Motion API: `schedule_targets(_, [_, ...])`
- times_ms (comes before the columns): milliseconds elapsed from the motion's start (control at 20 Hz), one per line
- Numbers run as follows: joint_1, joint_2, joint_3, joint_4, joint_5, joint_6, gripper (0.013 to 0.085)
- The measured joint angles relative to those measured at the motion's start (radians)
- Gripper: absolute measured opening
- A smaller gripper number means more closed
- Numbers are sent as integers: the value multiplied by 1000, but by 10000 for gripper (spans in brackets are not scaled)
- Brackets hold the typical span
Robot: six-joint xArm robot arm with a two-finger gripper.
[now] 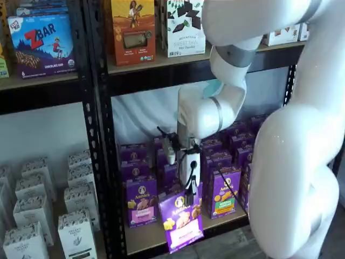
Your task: Pick up the purple box with a pink patch in the middle, on the bottom shelf, the first box from the left
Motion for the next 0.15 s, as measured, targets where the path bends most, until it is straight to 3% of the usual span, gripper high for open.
schedule_targets(150, [-5,-54,8,18,51,-19,330])
